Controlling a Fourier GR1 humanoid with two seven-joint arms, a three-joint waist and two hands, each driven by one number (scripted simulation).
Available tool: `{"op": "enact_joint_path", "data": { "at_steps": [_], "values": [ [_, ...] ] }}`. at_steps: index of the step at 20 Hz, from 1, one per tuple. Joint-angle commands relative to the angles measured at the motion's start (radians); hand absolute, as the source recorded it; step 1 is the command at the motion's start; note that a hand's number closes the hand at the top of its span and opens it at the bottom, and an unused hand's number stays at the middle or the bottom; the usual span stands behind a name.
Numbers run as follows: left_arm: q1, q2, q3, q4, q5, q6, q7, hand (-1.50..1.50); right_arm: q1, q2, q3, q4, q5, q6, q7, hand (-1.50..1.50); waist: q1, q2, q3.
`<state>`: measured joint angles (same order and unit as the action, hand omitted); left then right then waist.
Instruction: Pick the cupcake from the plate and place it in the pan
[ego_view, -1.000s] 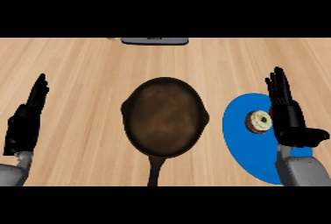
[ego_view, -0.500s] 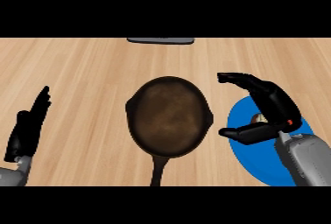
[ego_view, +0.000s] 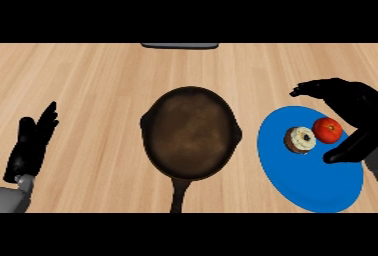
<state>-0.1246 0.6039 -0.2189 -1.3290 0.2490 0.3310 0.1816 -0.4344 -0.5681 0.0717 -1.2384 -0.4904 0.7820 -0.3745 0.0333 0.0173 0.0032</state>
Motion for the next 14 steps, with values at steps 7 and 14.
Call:
{"op": "enact_joint_path", "data": {
  "at_steps": [7, 14],
  "values": [
    [0.008, -0.022, 0.01, 0.03, -0.013, 0.0, -0.021, 0.0, -0.198, -0.273, 0.002, -0.08, 0.224, 0.213, -0.064, -1.5, -0.001, -0.012, -0.001],
    [-0.047, -0.017, 0.011, 0.05, -0.019, -0.02, 0.026, 0.0, -0.289, -0.348, 0.149, -0.242, 0.518, 0.152, -0.104, -1.5, -0.001, -0.007, -0.001]
  ]
}}
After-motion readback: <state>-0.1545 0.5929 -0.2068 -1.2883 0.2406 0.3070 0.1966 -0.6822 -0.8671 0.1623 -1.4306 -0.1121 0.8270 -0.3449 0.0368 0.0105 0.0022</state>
